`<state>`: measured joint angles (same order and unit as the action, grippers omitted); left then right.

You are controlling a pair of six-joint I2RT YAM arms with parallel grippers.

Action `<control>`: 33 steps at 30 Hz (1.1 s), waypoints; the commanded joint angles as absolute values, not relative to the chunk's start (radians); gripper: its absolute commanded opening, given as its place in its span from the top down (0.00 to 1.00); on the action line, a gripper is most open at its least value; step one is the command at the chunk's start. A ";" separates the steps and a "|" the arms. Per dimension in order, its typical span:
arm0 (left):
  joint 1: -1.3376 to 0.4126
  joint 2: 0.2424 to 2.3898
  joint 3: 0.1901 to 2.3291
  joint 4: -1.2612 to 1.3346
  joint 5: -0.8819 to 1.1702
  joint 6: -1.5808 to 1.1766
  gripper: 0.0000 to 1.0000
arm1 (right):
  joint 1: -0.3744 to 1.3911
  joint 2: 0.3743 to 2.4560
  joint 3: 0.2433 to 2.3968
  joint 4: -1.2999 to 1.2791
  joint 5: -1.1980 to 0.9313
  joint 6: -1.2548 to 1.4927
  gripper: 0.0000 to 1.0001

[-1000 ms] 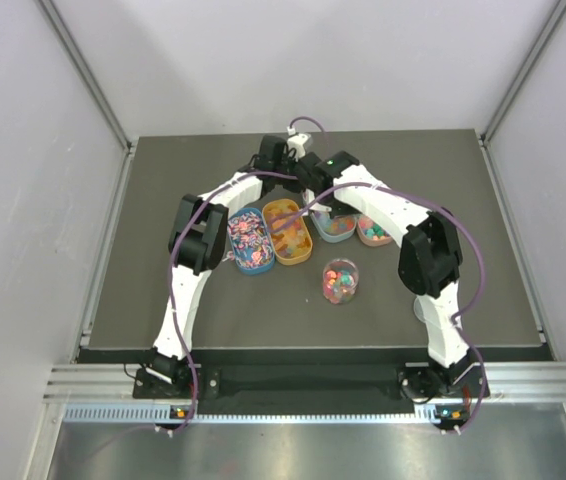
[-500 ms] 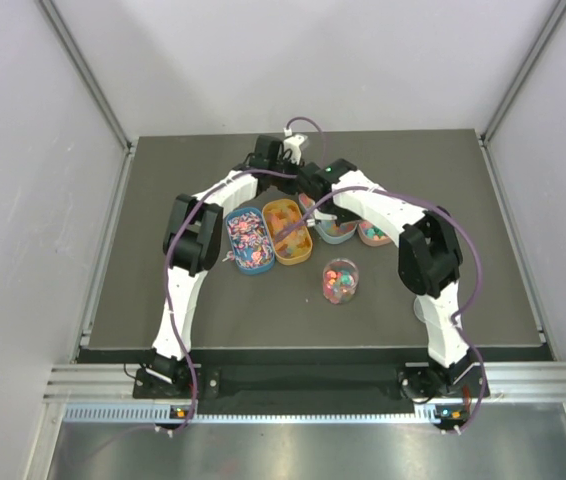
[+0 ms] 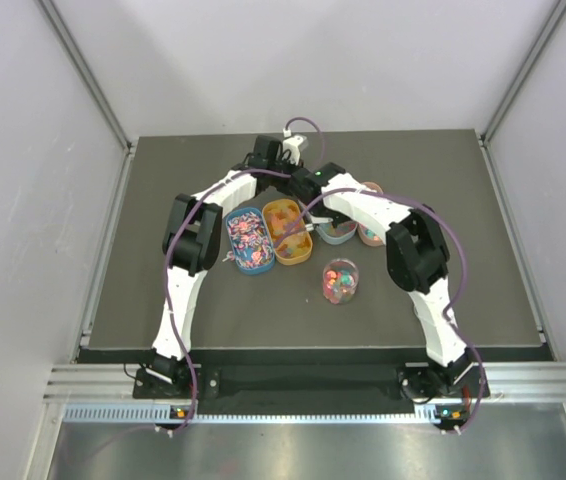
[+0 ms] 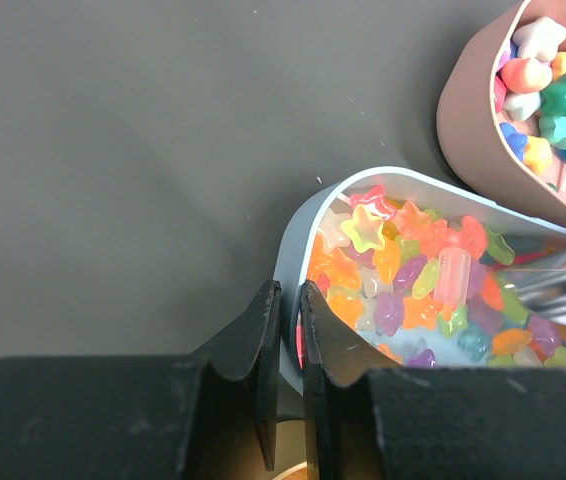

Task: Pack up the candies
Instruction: Scoop the fake candies from the storage box.

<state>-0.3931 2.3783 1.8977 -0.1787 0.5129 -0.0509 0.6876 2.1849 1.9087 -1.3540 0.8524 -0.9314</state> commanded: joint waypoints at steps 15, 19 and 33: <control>-0.394 2.289 1.901 -0.127 0.584 -0.081 1.00 | 0.715 2.151 1.866 -1.483 0.606 -0.773 1.00; -0.394 2.286 1.894 -0.127 0.586 -0.083 1.00 | 0.704 2.109 1.821 -1.485 0.494 -0.698 1.00; -0.394 2.283 1.879 -0.120 0.595 -0.086 1.00 | 0.600 2.135 1.805 -1.486 0.123 -0.491 1.00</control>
<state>-0.3927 2.3775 1.8862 -0.1799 0.5583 -0.0536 0.6350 2.1208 1.8236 -1.3071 0.3607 -0.5488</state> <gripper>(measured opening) 0.152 0.126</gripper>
